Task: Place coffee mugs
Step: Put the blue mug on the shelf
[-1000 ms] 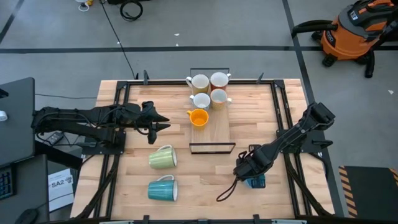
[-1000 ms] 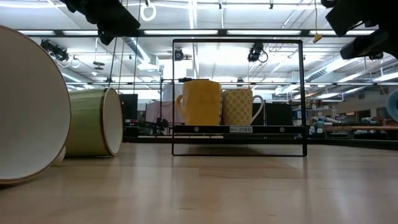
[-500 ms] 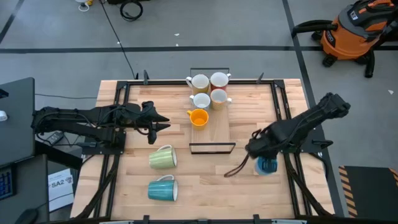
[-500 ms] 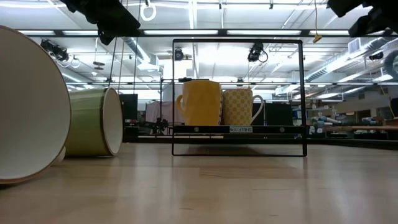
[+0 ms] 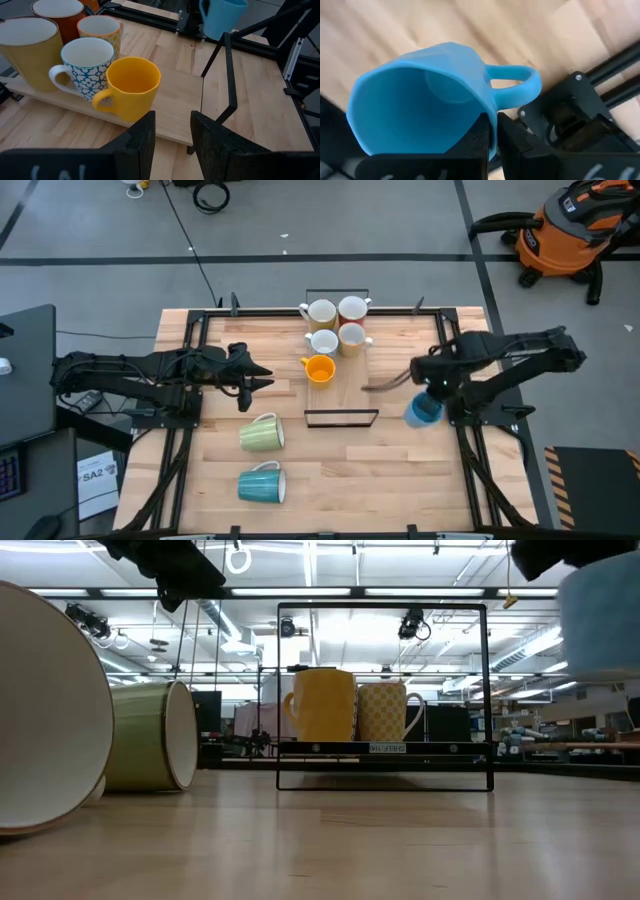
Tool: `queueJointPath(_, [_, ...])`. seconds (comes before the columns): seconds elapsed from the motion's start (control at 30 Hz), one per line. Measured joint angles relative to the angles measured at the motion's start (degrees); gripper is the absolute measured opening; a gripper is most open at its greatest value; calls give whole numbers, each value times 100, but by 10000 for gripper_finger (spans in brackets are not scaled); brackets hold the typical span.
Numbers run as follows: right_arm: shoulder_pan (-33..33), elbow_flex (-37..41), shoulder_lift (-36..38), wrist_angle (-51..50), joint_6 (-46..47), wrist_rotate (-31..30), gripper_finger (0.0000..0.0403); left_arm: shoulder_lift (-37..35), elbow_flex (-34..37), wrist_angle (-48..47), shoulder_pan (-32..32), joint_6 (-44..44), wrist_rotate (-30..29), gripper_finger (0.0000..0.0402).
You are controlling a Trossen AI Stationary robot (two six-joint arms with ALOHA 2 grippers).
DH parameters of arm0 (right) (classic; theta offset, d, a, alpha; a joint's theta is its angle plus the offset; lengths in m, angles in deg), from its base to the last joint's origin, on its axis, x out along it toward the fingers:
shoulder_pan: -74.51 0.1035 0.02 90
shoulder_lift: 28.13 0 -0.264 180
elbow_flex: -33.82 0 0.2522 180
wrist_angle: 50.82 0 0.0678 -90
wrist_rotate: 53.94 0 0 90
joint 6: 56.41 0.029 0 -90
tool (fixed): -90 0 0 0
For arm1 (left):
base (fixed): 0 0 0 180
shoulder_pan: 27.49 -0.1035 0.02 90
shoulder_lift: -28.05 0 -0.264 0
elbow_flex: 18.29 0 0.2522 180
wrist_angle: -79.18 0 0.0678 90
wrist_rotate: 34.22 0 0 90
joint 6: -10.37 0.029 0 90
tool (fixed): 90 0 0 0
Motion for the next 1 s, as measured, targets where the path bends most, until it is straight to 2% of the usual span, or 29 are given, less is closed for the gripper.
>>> queueJointPath(0.33, [-1311, 0, -249, 115, 1007, -470, 27, 0, 0, 2, 0, 0, 0, 130])
queueJointPath(0.57, [-1964, 0, -560, 1110, 1222, -780, 28, 0, 0, 24, 0, 0, 2, 130])
queueJointPath(1.0, [-2413, 0, -1422, 2484, 1204, -353, 29, 0, -2, 80, -1, 4, 0, 130])
